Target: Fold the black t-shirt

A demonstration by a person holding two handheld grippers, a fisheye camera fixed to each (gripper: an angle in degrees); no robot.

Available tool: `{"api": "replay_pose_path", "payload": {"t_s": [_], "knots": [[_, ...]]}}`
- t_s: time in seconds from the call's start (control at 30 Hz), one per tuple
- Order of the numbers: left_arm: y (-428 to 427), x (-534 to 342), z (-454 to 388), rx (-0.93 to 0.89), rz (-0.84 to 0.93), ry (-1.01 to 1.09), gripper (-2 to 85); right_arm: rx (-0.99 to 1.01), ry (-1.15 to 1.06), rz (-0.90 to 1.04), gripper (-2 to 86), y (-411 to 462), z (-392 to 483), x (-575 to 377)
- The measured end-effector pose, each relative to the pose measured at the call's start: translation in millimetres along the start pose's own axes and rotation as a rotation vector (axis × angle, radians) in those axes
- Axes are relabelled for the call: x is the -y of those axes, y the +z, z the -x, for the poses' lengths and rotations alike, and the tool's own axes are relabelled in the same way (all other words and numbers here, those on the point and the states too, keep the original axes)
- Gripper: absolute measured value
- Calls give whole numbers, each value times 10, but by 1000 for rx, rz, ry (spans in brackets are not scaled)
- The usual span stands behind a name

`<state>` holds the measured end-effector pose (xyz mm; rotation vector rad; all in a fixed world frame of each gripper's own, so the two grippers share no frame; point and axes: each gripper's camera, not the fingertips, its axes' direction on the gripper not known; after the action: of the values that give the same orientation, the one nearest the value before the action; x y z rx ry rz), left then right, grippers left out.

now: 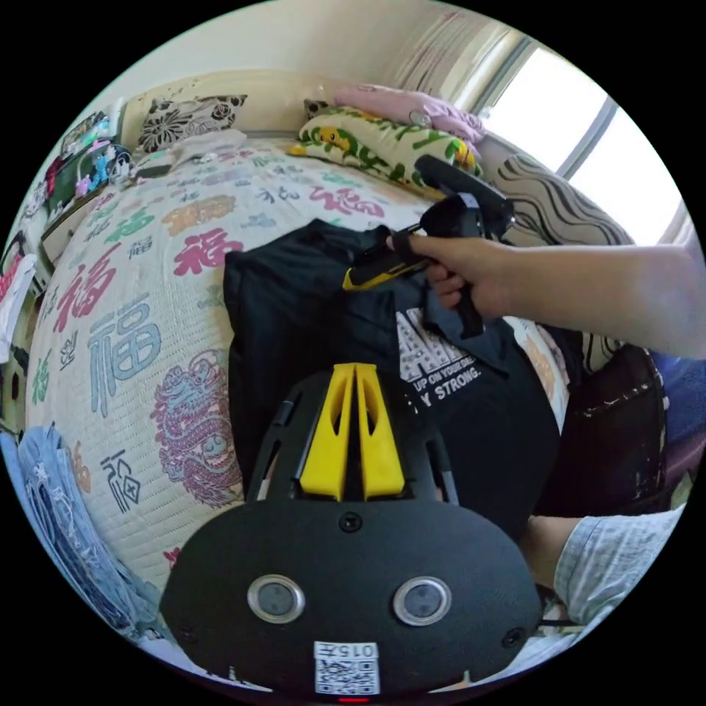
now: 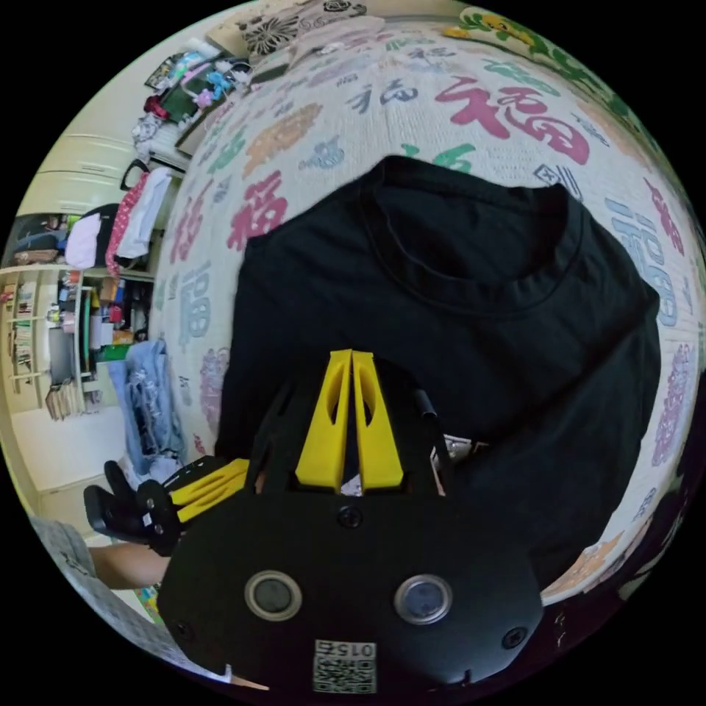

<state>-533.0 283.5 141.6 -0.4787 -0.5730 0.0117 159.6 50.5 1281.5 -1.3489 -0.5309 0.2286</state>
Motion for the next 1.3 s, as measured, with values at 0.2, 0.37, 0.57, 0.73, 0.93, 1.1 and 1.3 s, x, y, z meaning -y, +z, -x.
{"api": "replay_pose_path", "payload": {"t_s": [0.2, 0.37, 0.57, 0.73, 0.93, 1.1, 1.3], "knots": [[452, 398, -265, 72, 156, 225, -9, 15, -57, -53, -10, -335, -396, -216], [683, 782, -496, 3, 270, 290, -8, 128, -70, 128, -9, -235, -859, -319], [475, 1615, -660, 42, 98, 357, 0, 226, -112, -117, 10, -983, -1451, -231], [784, 2720, -324, 143, 133, 327, 56, 45, -179, -81, 60, -1182, -1965, 64], [1455, 3401, -55, 61, 391, 217, 85, -172, -243, 70, 86, -914, -2141, 168], [1513, 3456, -150, 52, 416, 209, 40, -176, -251, 93, 28, -860, -2166, -5], [1258, 3566, -517, 166, 396, 270, 13, -214, -243, 25, -6, -1119, -2207, -215]]}}
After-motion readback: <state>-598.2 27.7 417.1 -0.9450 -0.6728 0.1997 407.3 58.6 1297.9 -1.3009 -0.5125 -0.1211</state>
